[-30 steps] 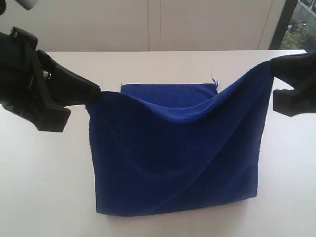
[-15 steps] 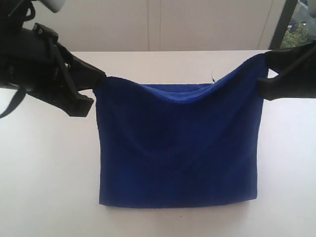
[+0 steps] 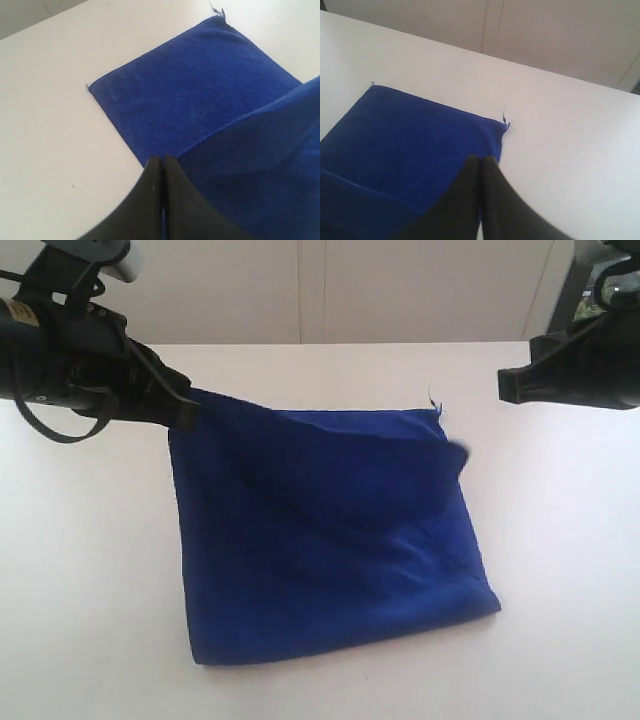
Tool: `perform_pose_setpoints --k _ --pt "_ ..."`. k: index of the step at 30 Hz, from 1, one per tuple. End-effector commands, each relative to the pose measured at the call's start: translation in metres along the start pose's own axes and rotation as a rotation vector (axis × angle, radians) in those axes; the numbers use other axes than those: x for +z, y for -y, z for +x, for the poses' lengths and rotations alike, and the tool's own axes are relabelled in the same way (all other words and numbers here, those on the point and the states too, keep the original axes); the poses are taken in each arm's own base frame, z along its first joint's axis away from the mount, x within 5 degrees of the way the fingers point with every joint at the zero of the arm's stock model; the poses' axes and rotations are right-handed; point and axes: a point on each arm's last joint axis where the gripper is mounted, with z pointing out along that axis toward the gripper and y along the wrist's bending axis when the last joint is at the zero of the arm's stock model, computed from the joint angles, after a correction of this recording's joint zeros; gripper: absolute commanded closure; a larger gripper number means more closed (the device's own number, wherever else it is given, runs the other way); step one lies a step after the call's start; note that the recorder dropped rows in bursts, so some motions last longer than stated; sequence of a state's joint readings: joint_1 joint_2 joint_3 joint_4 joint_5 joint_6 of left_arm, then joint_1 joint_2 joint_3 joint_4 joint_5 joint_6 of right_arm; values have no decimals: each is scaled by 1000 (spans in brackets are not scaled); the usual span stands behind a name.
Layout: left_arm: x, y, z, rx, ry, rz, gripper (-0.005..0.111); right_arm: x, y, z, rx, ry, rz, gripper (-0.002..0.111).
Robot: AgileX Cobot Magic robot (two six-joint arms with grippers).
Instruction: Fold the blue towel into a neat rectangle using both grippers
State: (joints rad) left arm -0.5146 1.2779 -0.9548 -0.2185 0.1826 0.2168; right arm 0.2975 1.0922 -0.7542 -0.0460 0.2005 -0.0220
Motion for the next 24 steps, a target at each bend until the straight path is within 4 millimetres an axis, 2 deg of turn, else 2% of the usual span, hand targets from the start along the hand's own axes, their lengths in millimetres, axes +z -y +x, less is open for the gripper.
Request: perform_pose_setpoints --k 1,9,18,20,21,24 --pt "10 -4 -1 -25 22 -18 107 13 5 -7 4 -1 16 108" --pt "11 -4 -2 -25 38 -26 107 38 4 7 21 -96 7 108" --pt "11 -4 -1 -25 24 -20 107 95 -11 44 5 -366 -52 108" --pt "11 -3 0 -25 10 -15 107 121 -16 46 -27 -443 -110 108" --pt "11 -3 0 -25 9 -15 107 127 -19 44 -43 -461 -147 108" --pt "11 -3 2 -25 -7 -8 107 146 -39 35 -76 -486 -428 108"
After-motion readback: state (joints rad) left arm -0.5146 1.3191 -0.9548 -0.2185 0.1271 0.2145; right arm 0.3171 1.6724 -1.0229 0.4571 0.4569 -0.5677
